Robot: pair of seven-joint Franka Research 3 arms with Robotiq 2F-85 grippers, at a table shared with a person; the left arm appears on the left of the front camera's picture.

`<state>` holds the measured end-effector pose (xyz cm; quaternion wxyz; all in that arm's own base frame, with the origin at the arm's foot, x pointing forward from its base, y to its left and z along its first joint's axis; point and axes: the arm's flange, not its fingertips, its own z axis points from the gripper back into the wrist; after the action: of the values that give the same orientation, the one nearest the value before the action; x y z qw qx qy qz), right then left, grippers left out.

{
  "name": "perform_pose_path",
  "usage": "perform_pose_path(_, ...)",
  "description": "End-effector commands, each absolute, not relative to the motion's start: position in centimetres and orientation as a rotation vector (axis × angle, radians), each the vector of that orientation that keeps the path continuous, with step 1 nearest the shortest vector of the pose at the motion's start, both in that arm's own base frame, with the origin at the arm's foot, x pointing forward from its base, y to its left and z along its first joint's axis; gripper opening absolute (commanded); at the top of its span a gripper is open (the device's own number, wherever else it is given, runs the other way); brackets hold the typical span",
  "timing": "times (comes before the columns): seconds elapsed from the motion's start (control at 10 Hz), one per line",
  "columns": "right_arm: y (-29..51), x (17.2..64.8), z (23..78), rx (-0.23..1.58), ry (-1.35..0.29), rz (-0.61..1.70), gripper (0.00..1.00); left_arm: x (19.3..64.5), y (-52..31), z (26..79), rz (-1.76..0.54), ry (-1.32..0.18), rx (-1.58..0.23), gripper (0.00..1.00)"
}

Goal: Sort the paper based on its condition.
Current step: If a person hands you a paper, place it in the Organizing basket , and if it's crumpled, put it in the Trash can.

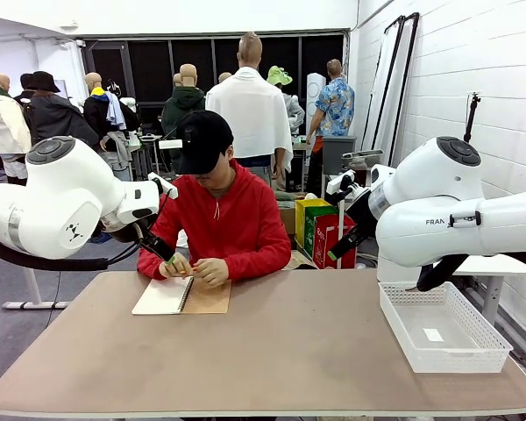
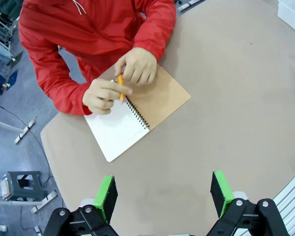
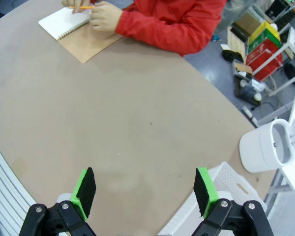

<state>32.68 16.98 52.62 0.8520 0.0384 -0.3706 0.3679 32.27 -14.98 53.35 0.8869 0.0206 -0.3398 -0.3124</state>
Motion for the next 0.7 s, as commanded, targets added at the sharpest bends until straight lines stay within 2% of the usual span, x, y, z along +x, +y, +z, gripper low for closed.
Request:
perform_pose_path(0.0,16.99,32.69,52.59,0.083,-0.778,0.764,1.00,32.26,-14.97,53.38,-0.650,-0.707,0.043,1.00)
perform_pose_path(0.6,16.99,32.69,52.59,0.083,-0.778,0.764,1.00,32.26,-14.97,53.38,-0.650,-0.707,0.043,1.00)
